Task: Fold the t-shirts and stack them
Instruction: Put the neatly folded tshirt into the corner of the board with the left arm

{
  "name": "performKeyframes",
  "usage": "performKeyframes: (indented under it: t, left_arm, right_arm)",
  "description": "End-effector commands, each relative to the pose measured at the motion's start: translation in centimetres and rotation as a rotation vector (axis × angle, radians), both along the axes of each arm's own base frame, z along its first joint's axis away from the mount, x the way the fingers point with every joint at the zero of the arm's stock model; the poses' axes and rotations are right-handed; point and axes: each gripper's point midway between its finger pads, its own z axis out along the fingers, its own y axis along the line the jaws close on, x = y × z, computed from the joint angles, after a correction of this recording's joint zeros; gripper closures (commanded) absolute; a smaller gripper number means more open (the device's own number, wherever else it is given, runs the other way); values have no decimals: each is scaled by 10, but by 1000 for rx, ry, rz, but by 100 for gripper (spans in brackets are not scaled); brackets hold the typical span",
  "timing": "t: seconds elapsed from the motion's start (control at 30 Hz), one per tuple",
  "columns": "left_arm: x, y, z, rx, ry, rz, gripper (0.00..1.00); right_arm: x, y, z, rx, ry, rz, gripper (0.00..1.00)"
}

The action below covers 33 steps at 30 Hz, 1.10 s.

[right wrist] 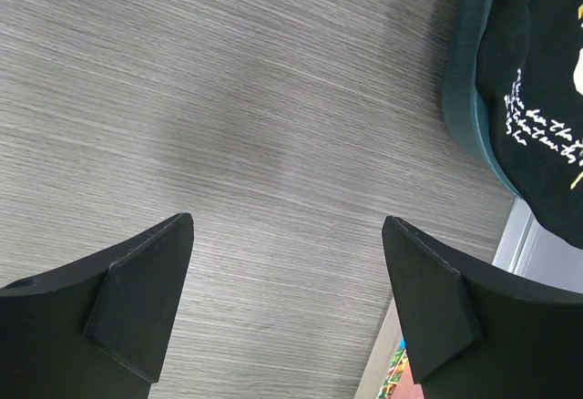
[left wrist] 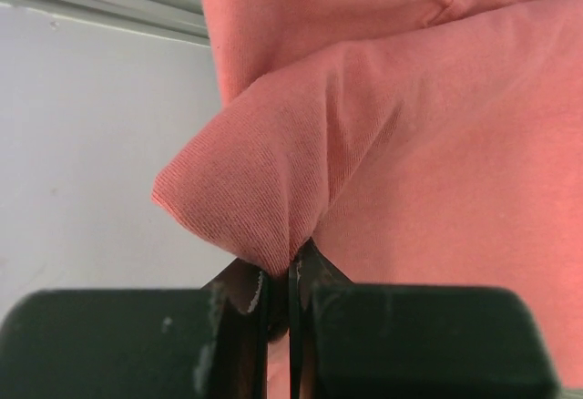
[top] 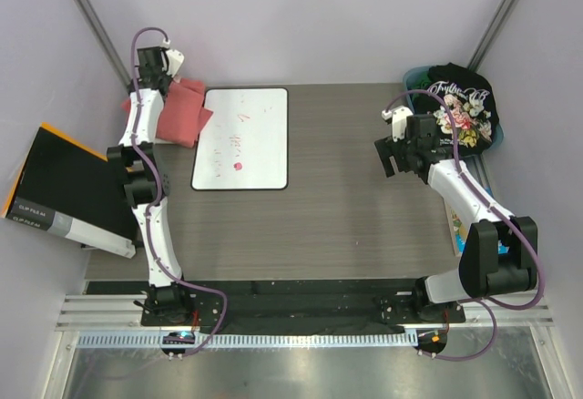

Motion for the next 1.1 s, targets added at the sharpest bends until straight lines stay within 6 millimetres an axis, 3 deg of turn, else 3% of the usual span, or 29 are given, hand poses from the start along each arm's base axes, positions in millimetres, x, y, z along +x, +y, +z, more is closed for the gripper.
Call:
performKeyframes:
  t: [0.0, 0.13, 0.17, 0.2, 0.23, 0.33, 0.4, 0.6, 0.73, 0.83, 0.87, 0.93, 1.07]
  left_arm:
    - [11, 29, 52, 109, -171, 87, 100]
    - [15, 41, 48, 164, -193, 128, 99]
    - [15, 42, 43, 175, -182, 133, 86]
    - [15, 45, 38, 189, -176, 143, 66]
    - [14, 50, 39, 215, -189, 171, 31]
    - [10, 53, 31, 233, -177, 185, 1]
    - [7, 52, 27, 233, -180, 193, 0]
    - [-4, 53, 40, 210, -241, 244, 0]
    - [-6, 30, 48, 179, -291, 198, 0]
    - [-14, 16, 40, 188, -275, 173, 0]
    - [-19, 15, 29, 198, -249, 176, 0]
    - [-27, 18, 32, 213, -253, 203, 0]
    - [-41, 26, 17, 243, -217, 247, 0]
  right_arm:
    - [5, -3, 23, 15, -82, -15, 10]
    - [4, -4, 22, 19, -79, -19, 10]
    - [4, -4, 24, 20, -84, -18, 10]
    - [4, -5, 24, 21, -82, -20, 10]
    - [4, -4, 25, 20, -87, -19, 10]
    - [4, -5, 25, 22, -88, -22, 9]
    - [3, -5, 25, 22, -87, -21, 8]
    - [1, -5, 24, 26, -80, -22, 8]
    - [3, -3, 24, 33, -81, -18, 8]
    - [4, -3, 25, 35, -84, -19, 8]
    - [3, -4, 26, 34, -87, -20, 8]
    - [3, -3, 26, 32, -87, -19, 8]
    - [0, -3, 25, 35, -86, -15, 8]
